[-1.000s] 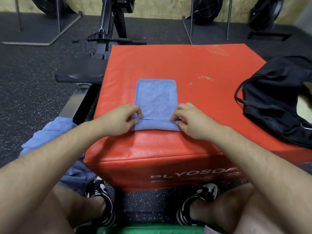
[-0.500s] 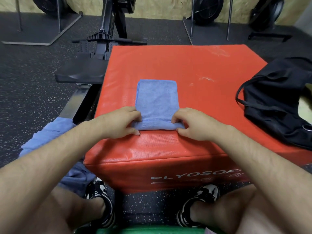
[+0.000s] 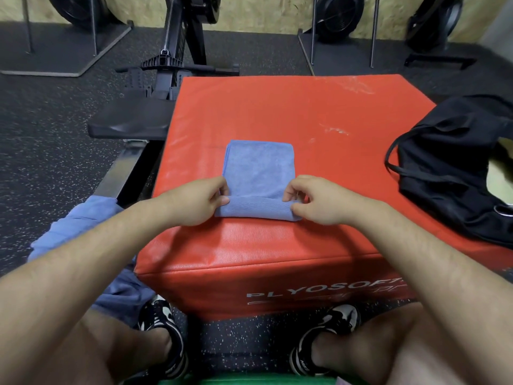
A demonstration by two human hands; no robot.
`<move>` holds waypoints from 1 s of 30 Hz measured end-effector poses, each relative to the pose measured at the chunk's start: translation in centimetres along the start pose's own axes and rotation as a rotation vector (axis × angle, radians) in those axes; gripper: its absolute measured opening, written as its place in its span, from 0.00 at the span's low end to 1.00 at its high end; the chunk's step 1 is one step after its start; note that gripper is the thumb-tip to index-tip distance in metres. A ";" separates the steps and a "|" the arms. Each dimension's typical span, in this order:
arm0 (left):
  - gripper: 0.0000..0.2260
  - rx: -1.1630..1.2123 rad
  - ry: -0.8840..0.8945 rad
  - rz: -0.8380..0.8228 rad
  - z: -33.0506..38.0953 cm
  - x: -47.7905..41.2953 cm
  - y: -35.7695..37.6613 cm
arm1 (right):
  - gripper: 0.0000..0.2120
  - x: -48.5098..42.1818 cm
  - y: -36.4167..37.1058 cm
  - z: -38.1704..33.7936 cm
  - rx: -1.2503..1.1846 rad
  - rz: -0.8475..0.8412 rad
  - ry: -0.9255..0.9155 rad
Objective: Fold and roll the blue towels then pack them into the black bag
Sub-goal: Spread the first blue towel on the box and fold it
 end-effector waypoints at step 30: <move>0.05 0.127 0.170 0.031 1.7 -0.6 -0.2 | 0.11 0.6 -0.8 0.1 0.063 0.006 0.019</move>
Point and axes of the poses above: each hand's wrist, its own x-axis away from the middle knuckle, its own y-axis out of the palm, z = x × y, the point moved 7 cm from there along -x, towards the middle knuckle, and after that the axes turned 14 degrees about y, right-handed, at the moved point
